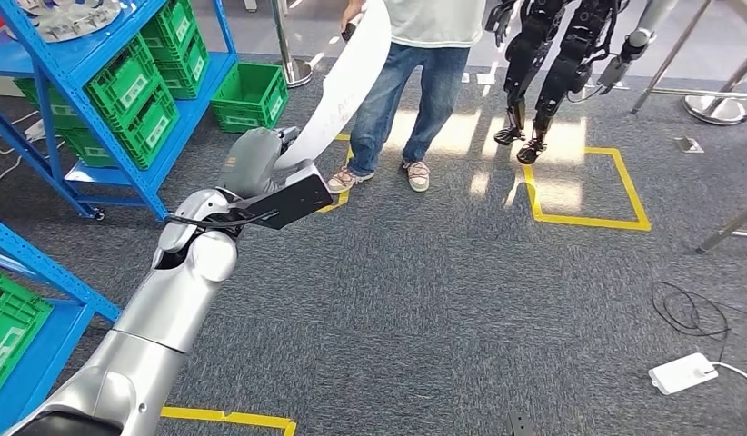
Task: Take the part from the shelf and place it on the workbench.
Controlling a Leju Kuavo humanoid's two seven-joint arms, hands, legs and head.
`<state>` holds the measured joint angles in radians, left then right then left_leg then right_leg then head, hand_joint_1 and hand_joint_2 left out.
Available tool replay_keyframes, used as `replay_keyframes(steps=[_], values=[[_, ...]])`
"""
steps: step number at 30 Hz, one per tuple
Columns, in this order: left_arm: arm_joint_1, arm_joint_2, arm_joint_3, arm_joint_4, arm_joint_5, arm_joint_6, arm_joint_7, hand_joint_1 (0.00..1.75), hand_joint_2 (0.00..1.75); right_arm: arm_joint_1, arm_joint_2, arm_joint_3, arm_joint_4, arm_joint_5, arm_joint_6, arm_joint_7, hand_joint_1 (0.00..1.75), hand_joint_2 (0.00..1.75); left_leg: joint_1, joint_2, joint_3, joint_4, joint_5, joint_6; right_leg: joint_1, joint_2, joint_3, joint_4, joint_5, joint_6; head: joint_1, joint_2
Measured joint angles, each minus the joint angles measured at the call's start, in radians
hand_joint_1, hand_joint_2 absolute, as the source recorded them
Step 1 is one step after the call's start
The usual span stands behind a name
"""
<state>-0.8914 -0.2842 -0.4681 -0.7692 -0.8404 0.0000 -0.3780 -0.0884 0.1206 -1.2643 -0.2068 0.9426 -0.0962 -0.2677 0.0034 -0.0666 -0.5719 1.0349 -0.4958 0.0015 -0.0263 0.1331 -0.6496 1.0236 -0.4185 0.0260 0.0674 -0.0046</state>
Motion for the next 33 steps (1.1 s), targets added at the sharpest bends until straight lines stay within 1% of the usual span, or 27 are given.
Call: replay_keyframes(steps=[1,2,3,4,5,6,7,8,9,10,12,13,14,15,16,17,19,20,21,23,25,26,27,29,30,31,33], values=[[0.000,-0.003,0.000,0.000,0.000,0.000,0.000,1.75,1.75,0.003,-0.001,0.001,0.000,0.001,0.000,0.001,0.00,0.00,0.000,0.011,0.001,-0.004,0.004,0.006,-0.001,-0.003,-0.002,0.000,0.001,0.007,0.000,0.000],[-0.001,-0.008,0.000,-0.001,0.000,0.000,0.000,1.75,1.75,0.005,-0.002,0.002,0.000,0.002,-0.001,0.003,0.00,0.00,0.002,0.022,0.003,-0.009,0.008,0.013,0.001,-0.023,-0.009,0.011,-0.006,0.011,0.003,0.000],[-0.002,-0.012,0.000,-0.001,0.000,0.000,-0.001,1.75,1.75,0.005,-0.003,0.003,0.000,0.002,-0.001,0.004,0.00,0.00,0.004,0.034,0.005,-0.014,0.011,0.019,0.003,-0.051,-0.024,0.042,-0.024,0.016,0.006,0.000],[-0.003,-0.013,0.000,-0.002,0.000,0.000,-0.001,1.75,1.75,0.003,-0.004,0.003,0.000,0.002,-0.002,0.006,0.00,0.00,0.003,0.047,0.005,-0.017,0.013,0.023,0.005,-0.085,-0.048,0.093,-0.052,0.018,0.008,0.000],[-0.002,-0.014,0.000,-0.001,0.001,0.000,-0.002,1.75,1.75,0.001,-0.004,0.003,0.000,0.002,-0.003,0.008,0.00,0.00,0.001,0.060,0.005,-0.017,0.013,0.026,0.006,-0.109,-0.079,0.158,-0.084,0.022,0.011,0.000],[-0.001,-0.013,0.000,-0.001,0.001,0.000,-0.002,1.75,1.75,-0.001,-0.004,0.004,0.000,0.001,-0.004,0.010,0.00,0.00,-0.001,0.075,0.005,-0.016,0.011,0.028,0.005,-0.120,-0.110,0.223,-0.111,0.025,0.011,0.000],[0.000,-0.012,0.000,0.000,0.001,0.000,-0.003,1.75,1.75,-0.001,-0.004,0.004,0.000,0.000,-0.006,0.013,0.00,0.00,-0.002,0.089,0.004,-0.014,0.010,0.029,0.004,-0.125,-0.128,0.264,-0.122,0.027,0.011,0.000],[0.001,-0.013,0.000,0.000,0.001,0.000,-0.003,1.75,1.75,-0.001,-0.004,0.004,0.000,-0.001,-0.007,0.015,0.00,0.00,-0.002,0.103,0.004,-0.012,0.008,0.029,0.003,-0.128,-0.126,0.267,-0.116,0.028,0.011,0.000],[0.001,-0.013,0.000,0.000,0.002,0.000,-0.004,1.75,1.75,0.000,-0.004,0.004,0.000,-0.001,-0.009,0.016,0.00,0.00,-0.002,0.115,0.003,-0.010,0.006,0.028,0.002,-0.133,-0.104,0.231,-0.094,0.029,0.011,0.000],[0.000,-0.015,0.000,0.000,0.002,0.000,-0.005,1.75,1.75,0.000,-0.004,0.004,0.000,-0.001,-0.011,0.017,0.00,0.00,-0.002,0.126,0.004,-0.007,0.003,0.026,0.002,-0.144,-0.065,0.165,-0.064,0.028,0.011,0.000],[-0.003,-0.017,0.000,0.000,0.002,0.000,-0.007,1.75,1.75,-0.002,-0.003,0.004,0.000,-0.001,-0.014,0.017,0.00,0.00,-0.007,0.144,0.004,0.000,-0.005,0.017,0.007,-0.181,0.002,0.047,-0.028,0.018,0.011,0.000],[-0.005,-0.018,0.000,0.000,0.003,0.000,-0.008,1.75,1.75,-0.003,-0.003,0.004,0.000,-0.001,-0.015,0.016,0.00,0.00,-0.010,0.152,0.005,0.001,-0.009,0.011,0.009,-0.191,0.016,0.018,-0.023,0.011,0.010,0.000],[-0.005,-0.019,0.000,0.000,0.003,0.000,-0.009,1.75,1.75,-0.003,-0.003,0.004,0.000,-0.001,-0.015,0.016,0.00,0.00,-0.012,0.160,0.007,0.000,-0.011,0.006,0.012,-0.192,0.017,0.011,-0.025,0.004,0.009,0.000],[-0.006,-0.020,0.000,0.000,0.003,0.000,-0.009,1.75,1.75,-0.003,-0.003,0.004,0.000,-0.001,-0.015,0.016,0.00,0.00,-0.013,0.168,0.010,-0.002,-0.013,0.001,0.012,-0.182,0.015,0.008,-0.023,-0.002,0.009,0.000],[-0.006,-0.021,0.000,0.000,0.003,0.000,-0.010,1.75,1.75,-0.001,-0.003,0.004,0.000,-0.002,-0.016,0.016,0.00,0.00,-0.011,0.168,0.011,-0.002,-0.015,-0.005,0.010,-0.172,0.016,0.006,-0.022,-0.008,0.008,0.000],[-0.006,-0.021,0.000,0.000,0.003,0.001,-0.011,1.75,1.75,0.000,-0.003,0.004,0.000,-0.002,-0.016,0.016,0.00,0.00,-0.010,0.153,0.009,0.006,-0.023,-0.010,0.008,-0.163,0.017,0.002,-0.019,-0.014,0.008,0.000],[-0.007,-0.020,0.000,0.001,0.003,0.005,-0.017,1.75,1.75,0.000,-0.002,0.004,0.000,-0.003,-0.016,0.011,0.00,0.00,-0.006,0.105,-0.017,0.066,-0.063,-0.019,0.002,-0.148,0.019,-0.003,-0.015,-0.025,0.007,0.000],[-0.007,-0.019,0.000,0.001,0.003,0.008,-0.019,1.75,1.75,-0.002,-0.003,0.004,0.000,-0.004,-0.015,0.009,0.00,0.00,-0.005,0.085,-0.032,0.099,-0.084,-0.020,0.002,-0.143,0.019,-0.004,-0.014,-0.028,0.007,0.000],[-0.007,-0.018,0.000,0.002,0.003,0.010,-0.021,1.75,1.75,-0.003,-0.003,0.004,0.000,-0.005,-0.015,0.008,0.00,0.00,-0.005,0.078,-0.043,0.125,-0.098,-0.020,0.002,-0.139,0.019,-0.004,-0.014,-0.030,0.007,0.000],[-0.007,-0.017,0.000,0.002,0.004,0.010,-0.022,1.75,1.75,-0.003,-0.003,0.004,0.000,-0.006,-0.015,0.007,0.00,0.00,-0.005,0.075,-0.052,0.146,-0.109,-0.021,0.002,-0.136,0.019,-0.004,-0.015,-0.030,0.007,0.000],[-0.005,-0.013,0.000,0.007,0.004,0.012,-0.024,1.75,1.75,-0.004,-0.002,0.004,0.000,-0.008,-0.015,0.005,0.00,0.00,-0.005,0.072,-0.086,0.214,-0.134,-0.022,0.002,-0.123,0.019,-0.004,-0.015,-0.031,0.007,0.000],[-0.003,-0.010,0.000,0.012,0.004,0.015,-0.029,1.75,1.75,-0.004,-0.002,0.004,0.000,-0.010,-0.015,0.004,0.00,0.00,-0.003,0.070,-0.097,0.229,-0.125,-0.022,0.002,-0.107,0.019,-0.003,-0.015,-0.031,0.007,0.000],[-0.003,-0.008,0.000,0.017,0.004,0.017,-0.035,1.75,1.75,-0.004,-0.002,0.003,0.000,-0.012,-0.016,0.005,0.00,0.00,-0.001,0.062,-0.092,0.207,-0.096,-0.021,0.001,-0.087,0.019,0.000,-0.016,-0.029,0.007,0.000],[-0.005,-0.007,0.000,0.025,0.006,0.020,-0.048,1.75,1.75,-0.004,0.000,0.003,0.000,-0.017,-0.017,0.007,0.00,0.00,0.008,0.023,-0.042,0.080,-0.020,-0.020,-0.001,-0.050,0.016,0.007,-0.018,-0.019,0.007,0.000],[-0.007,-0.007,0.000,0.027,0.006,0.021,-0.051,1.75,1.75,-0.005,0.001,0.003,0.000,-0.019,-0.018,0.008,0.00,0.00,0.009,0.005,-0.020,0.032,-0.004,-0.018,-0.002,-0.038,0.012,0.010,-0.018,-0.011,0.007,0.000],[-0.008,-0.008,0.000,0.030,0.007,0.021,-0.052,1.75,1.75,-0.005,0.002,0.003,0.000,-0.021,-0.019,0.007,0.00,0.00,0.008,-0.005,-0.013,0.016,-0.004,-0.015,-0.004,-0.028,0.008,0.009,-0.016,-0.002,0.007,0.000],[-0.011,-0.013,0.000,0.037,0.011,0.023,-0.055,1.75,1.75,-0.001,0.004,0.003,0.000,-0.022,-0.020,0.006,0.00,0.00,0.006,0.008,-0.010,0.011,-0.001,-0.002,-0.009,-0.010,0.003,0.003,-0.009,0.013,0.006,0.000]])
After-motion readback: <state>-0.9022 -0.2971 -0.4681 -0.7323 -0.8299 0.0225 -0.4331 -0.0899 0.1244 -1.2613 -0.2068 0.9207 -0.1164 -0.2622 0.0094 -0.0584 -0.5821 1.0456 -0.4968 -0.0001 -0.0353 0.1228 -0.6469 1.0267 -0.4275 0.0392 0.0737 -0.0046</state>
